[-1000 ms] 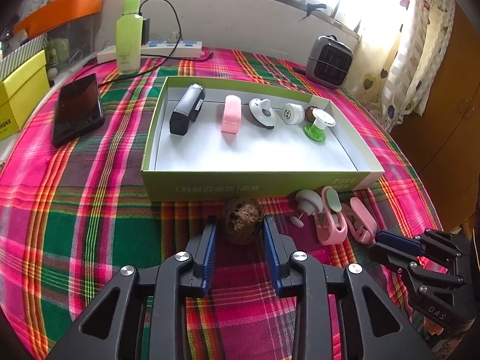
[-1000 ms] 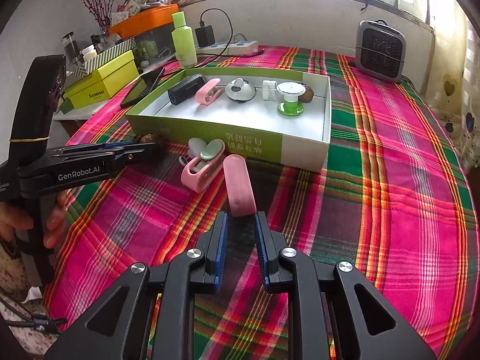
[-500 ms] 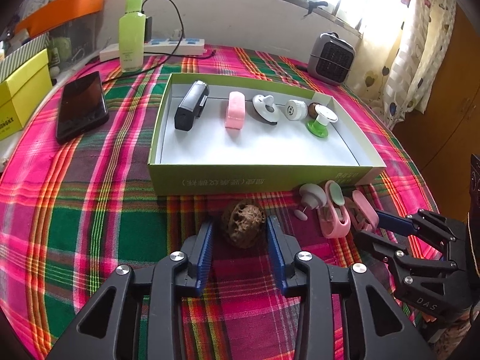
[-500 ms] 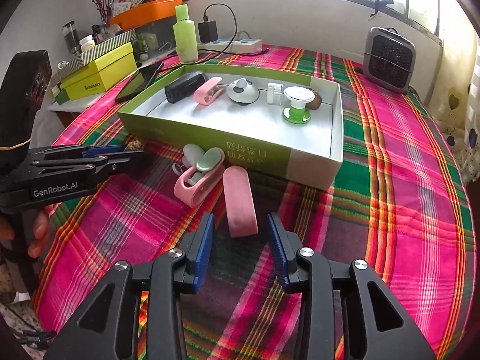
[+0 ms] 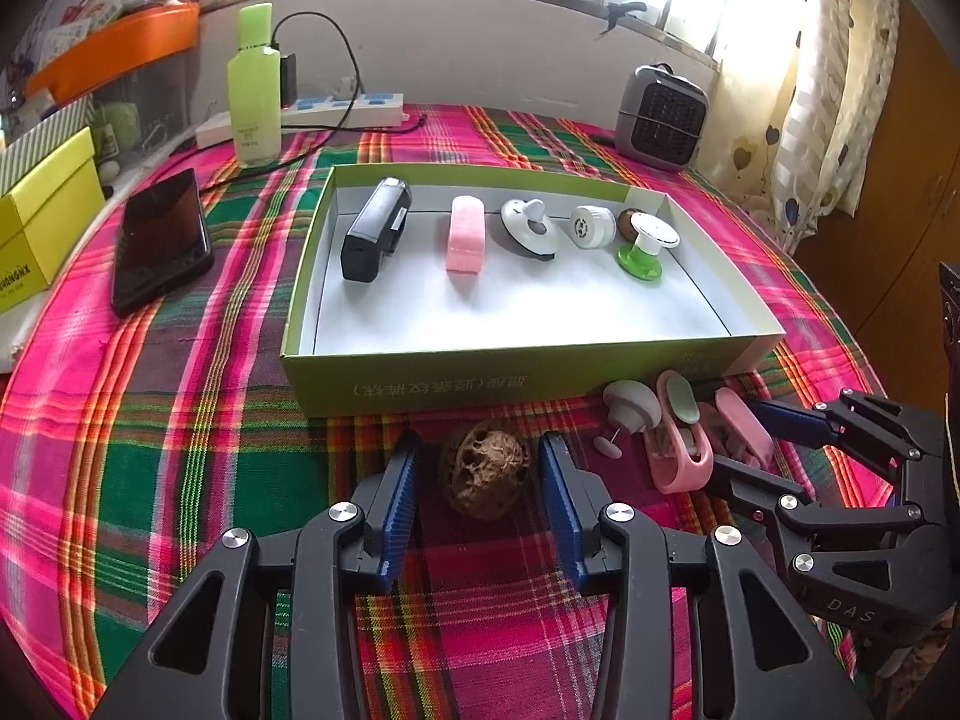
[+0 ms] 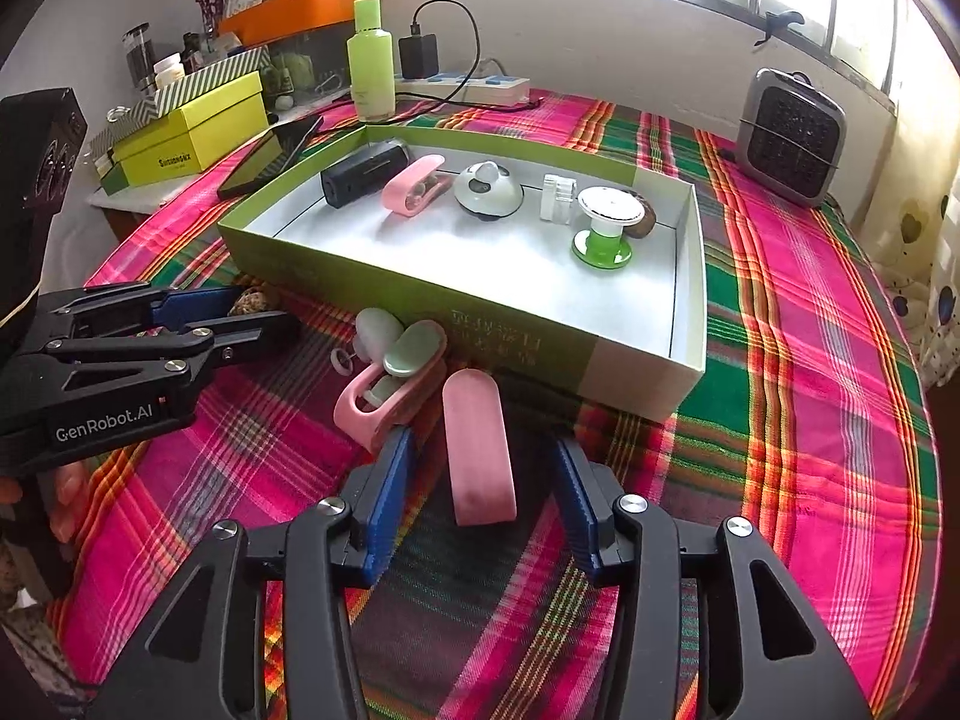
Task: Organize objects
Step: 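Close the right gripper on the pink block while the left closes on the walnut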
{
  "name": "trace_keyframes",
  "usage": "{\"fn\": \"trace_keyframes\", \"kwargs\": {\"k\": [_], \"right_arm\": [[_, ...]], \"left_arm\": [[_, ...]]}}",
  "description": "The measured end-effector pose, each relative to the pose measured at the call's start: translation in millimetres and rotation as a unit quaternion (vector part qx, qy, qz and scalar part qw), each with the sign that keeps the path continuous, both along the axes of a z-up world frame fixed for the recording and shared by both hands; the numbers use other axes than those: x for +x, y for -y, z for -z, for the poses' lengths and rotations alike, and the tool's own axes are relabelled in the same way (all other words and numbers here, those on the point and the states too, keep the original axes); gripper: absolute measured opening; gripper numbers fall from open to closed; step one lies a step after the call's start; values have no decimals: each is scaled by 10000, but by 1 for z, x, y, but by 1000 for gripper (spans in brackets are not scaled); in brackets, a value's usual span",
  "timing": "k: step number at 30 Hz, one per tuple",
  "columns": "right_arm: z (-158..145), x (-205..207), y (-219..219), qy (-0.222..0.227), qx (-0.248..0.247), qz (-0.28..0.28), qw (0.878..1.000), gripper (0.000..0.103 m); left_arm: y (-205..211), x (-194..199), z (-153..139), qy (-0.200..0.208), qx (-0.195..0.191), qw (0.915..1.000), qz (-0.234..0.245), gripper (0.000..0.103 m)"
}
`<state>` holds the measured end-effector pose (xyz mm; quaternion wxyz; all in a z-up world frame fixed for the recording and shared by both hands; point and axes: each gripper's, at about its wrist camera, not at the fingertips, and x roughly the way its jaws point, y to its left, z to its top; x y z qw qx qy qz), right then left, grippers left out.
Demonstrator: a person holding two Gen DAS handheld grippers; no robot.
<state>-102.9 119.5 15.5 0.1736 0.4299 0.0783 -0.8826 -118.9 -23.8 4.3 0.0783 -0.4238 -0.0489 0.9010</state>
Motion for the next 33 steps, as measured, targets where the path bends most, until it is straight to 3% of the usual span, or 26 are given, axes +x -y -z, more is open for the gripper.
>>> {"fn": "trace_keyframes", "kwargs": {"k": [4,10,15,22,33], "right_arm": [[0,1,2,-20,48,35,10000,46],[-1,0,-4,-30,7,184,9998,33],[-1,0,-3,-47,55,192,9998,32],[-2,1,-7,-46,21,279,9996,19],[-2,3,-5,-27,-33,318,9995,19]], "left_arm": [[0,-1,0,-2,-8,10000,-2,37],[6,-1,0,5,23,10000,-94,28],[7,-1,0,6,36,9999,-94,28],[8,-2,0,15,63,9999,-107,28],[7,2,0,64,60,9998,-178,28]]}}
